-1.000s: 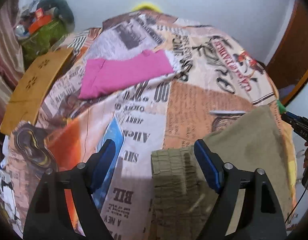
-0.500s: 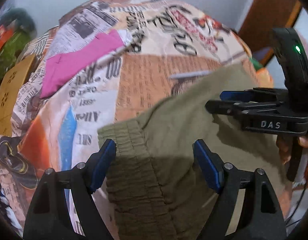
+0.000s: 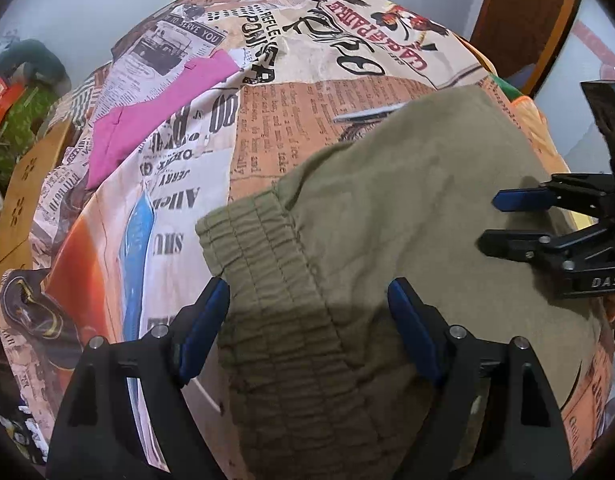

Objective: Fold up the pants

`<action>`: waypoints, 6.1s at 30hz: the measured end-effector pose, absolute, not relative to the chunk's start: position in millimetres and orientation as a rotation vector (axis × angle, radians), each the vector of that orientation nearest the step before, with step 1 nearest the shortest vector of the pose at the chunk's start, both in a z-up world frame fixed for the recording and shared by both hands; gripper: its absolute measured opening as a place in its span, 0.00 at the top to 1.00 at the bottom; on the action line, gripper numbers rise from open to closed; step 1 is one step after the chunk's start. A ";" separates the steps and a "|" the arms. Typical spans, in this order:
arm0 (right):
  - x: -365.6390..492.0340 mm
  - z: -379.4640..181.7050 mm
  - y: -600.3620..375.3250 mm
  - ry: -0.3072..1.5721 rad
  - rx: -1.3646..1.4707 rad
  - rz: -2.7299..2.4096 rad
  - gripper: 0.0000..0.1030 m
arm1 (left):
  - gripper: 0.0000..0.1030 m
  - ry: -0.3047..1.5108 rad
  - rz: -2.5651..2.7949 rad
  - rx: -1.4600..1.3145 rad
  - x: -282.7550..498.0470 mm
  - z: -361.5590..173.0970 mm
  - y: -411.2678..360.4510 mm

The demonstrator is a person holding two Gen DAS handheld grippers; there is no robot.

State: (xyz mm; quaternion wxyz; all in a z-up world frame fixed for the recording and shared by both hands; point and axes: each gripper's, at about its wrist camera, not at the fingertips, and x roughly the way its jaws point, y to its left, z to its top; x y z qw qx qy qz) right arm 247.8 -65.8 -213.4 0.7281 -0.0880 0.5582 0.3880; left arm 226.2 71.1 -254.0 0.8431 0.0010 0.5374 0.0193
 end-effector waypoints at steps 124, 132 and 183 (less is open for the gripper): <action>129.8 -191.2 -114.7 1.053 -0.056 0.751 0.37 | 0.68 0.756 0.294 -0.147 134.8 -119.9 73.1; 130.9 -173.4 -128.8 1.013 -0.015 0.723 0.37 | 0.72 0.733 0.120 -0.090 150.5 -96.7 17.1; 138.3 -200.3 -174.3 1.097 0.054 0.590 0.37 | 0.55 1.099 -0.266 0.030 170.6 -193.8 -82.2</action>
